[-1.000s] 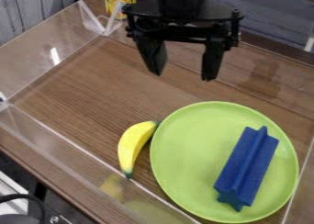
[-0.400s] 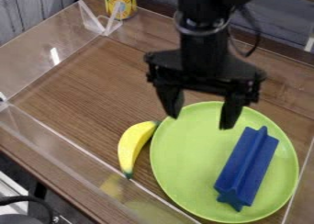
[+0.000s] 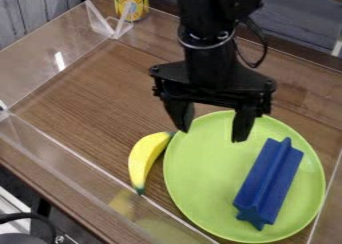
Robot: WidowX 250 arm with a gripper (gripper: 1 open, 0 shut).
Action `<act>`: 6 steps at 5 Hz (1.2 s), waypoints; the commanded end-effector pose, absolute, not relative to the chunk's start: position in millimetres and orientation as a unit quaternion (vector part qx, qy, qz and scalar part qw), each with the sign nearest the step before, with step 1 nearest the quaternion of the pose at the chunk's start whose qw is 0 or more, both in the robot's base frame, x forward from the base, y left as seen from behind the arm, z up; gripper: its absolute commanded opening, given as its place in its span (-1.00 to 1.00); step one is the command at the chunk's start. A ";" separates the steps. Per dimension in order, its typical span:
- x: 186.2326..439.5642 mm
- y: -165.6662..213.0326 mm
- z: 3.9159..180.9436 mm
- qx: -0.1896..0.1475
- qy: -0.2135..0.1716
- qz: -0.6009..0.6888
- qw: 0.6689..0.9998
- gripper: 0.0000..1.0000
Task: Put the blue object in the green plate
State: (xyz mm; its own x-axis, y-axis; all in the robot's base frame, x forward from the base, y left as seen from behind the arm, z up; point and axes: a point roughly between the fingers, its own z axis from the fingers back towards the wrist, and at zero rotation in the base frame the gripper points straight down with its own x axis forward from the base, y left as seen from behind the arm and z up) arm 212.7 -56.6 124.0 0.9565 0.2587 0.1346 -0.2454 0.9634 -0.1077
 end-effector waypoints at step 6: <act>232.2 -63.8 132.4 -0.061 -0.082 0.111 0.989 1.00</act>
State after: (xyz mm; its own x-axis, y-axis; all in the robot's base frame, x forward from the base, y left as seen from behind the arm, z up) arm 230.2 -63.1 124.5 0.9654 0.2328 0.1171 -0.2179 0.9676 -0.1275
